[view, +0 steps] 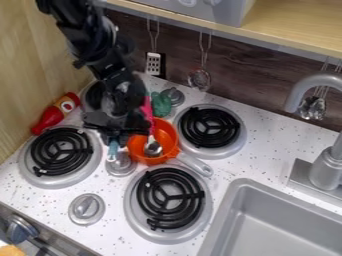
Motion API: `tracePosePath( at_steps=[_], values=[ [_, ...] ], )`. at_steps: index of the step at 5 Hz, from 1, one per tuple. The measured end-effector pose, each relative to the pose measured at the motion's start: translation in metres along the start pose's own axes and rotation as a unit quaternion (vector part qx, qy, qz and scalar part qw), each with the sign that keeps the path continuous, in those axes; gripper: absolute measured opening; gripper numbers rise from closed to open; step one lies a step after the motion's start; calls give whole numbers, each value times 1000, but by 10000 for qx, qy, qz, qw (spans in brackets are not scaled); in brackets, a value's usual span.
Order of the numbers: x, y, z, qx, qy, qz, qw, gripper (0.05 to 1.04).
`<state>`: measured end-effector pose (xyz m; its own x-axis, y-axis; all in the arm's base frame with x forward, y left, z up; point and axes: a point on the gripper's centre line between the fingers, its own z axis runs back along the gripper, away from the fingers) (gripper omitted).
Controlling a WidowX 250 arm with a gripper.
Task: Put the green spatula to the left top burner
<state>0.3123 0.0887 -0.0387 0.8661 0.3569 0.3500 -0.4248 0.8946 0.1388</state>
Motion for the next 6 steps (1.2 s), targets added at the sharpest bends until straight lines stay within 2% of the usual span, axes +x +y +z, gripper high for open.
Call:
tracePosePath(
  at_steps=[1,2,5,6],
  values=[
    [4,4,-8,-28,60,-337,9994,255],
    [6,11,-11,78,94,-649,9978,255],
    [21,37,-17,126,-60,-989,9950,255],
    [17,44,-28,31,24,-1083,9941,255]
  ],
)
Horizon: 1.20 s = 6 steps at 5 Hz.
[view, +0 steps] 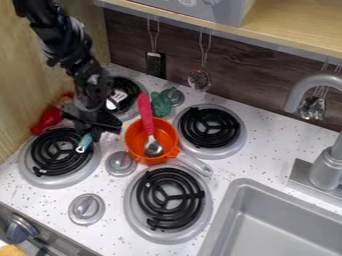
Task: Put the green spatula to the left top burner
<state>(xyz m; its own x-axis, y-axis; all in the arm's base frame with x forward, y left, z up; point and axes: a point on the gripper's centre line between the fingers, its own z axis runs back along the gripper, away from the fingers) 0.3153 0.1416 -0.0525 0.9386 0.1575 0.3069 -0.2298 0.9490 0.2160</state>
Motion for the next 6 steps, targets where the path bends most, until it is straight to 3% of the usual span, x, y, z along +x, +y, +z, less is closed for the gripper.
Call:
tracePosePath(
  at_steps=[2,4,6],
  values=[
    [10,7,-2,-113,-87,-319,9994,255],
    [23,4,-8,-249,-112,-257,9993,255],
    [58,-2,-23,-542,-329,-660,9958,255]
  ],
)
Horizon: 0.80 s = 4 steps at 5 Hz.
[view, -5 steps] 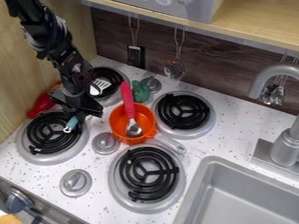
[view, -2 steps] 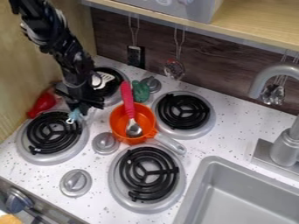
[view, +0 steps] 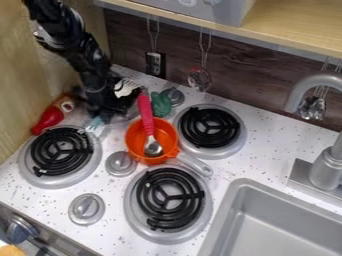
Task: Put the green spatula to the left top burner
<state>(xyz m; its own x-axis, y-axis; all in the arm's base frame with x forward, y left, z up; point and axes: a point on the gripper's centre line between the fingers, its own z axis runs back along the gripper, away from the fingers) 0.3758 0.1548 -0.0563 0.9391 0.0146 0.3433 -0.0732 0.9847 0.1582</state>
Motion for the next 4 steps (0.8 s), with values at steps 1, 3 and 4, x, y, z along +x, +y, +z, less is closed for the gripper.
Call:
tracePosePath(
  at_steps=[1,3,4],
  values=[
    [8,1,-4,-28,-61,-43,10000,255],
    [15,5,-8,-164,-555,135,9982,615],
    [10,1,-9,-198,-673,51,9975,875]
  ],
)
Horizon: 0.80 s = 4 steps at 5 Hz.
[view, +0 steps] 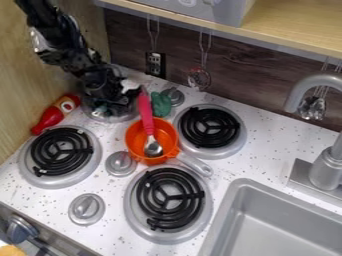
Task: Put the green spatula to the left top burner
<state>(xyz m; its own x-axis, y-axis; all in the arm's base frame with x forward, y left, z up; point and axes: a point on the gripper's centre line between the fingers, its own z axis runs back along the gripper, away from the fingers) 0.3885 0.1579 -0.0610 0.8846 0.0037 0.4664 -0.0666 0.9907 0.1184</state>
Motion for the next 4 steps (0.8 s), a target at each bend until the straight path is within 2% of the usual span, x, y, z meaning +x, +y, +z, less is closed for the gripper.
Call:
tracePosePath(
  at_steps=[1,2,3,4],
  values=[
    [-11,-4,2,74,191,65,9998,991],
    [-14,-7,20,331,298,362,9984,993],
    [-14,-17,40,423,390,722,9957,993],
    [-18,-31,64,794,323,1389,9866,993]
  ],
)
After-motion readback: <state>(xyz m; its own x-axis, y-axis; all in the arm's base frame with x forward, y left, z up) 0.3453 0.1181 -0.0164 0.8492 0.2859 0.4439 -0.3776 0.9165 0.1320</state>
